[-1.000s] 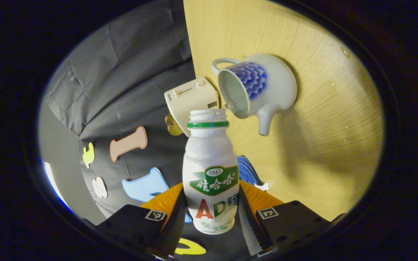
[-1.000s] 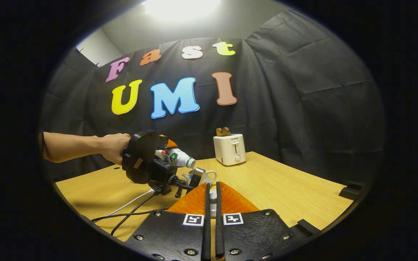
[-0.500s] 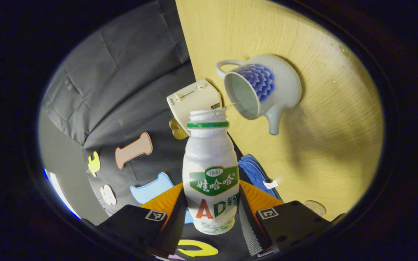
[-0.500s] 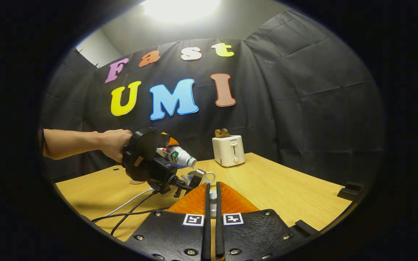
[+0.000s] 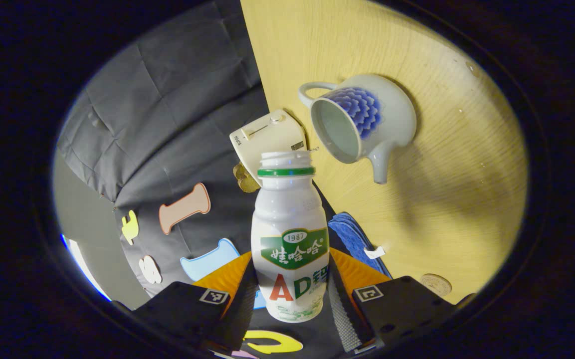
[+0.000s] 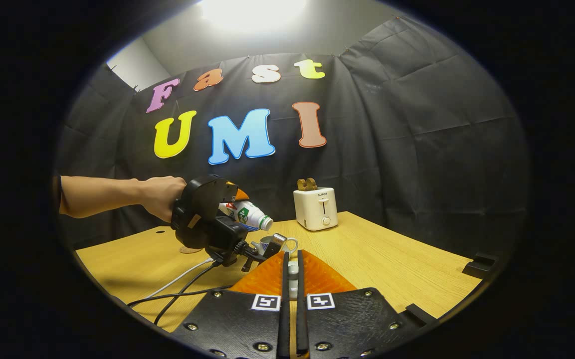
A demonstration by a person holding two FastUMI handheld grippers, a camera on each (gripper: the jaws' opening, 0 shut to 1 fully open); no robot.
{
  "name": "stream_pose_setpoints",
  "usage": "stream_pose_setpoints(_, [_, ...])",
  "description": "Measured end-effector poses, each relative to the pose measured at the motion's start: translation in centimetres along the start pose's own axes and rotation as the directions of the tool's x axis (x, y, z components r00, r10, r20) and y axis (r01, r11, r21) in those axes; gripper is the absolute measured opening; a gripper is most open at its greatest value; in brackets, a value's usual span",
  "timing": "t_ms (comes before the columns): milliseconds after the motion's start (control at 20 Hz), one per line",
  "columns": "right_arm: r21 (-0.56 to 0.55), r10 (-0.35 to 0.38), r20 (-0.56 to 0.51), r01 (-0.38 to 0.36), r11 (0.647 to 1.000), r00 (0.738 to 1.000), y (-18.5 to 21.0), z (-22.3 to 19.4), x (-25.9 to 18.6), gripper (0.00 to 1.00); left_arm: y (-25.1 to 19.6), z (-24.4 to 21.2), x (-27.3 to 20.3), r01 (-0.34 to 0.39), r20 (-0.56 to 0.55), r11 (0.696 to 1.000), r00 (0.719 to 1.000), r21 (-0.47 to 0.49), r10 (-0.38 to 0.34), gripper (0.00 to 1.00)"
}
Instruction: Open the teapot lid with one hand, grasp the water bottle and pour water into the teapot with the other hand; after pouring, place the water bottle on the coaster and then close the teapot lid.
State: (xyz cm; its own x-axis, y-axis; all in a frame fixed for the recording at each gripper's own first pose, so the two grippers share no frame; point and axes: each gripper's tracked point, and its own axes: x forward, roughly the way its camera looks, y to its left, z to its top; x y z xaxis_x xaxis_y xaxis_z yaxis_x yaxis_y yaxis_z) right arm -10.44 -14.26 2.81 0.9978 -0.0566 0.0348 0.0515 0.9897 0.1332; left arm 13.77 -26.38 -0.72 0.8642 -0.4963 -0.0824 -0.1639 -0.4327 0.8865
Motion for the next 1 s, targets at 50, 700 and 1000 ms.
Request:
stream_pose_setpoints(50, [0.008,0.004,0.004,-0.004,1.0,1.0,0.3,0.3,0.0,0.05,0.0,0.0,0.0,0.005,0.005,1.0,1.0,-0.014,-0.005,0.76])
stream_pose_setpoints(700, [-0.048,-0.018,0.02,0.018,0.999,1.0,0.4,1.2,0.3,0.05,-3.1,0.5,1.0,0.166,0.114,0.911,0.985,-0.379,-0.132,0.77])
stream_pose_setpoints(1000, [-0.05,0.005,0.057,-0.002,0.999,0.998,1.1,3.1,0.7,0.05,-4.8,0.5,1.8,0.188,0.15,0.762,0.981,-0.62,-0.12,0.76])
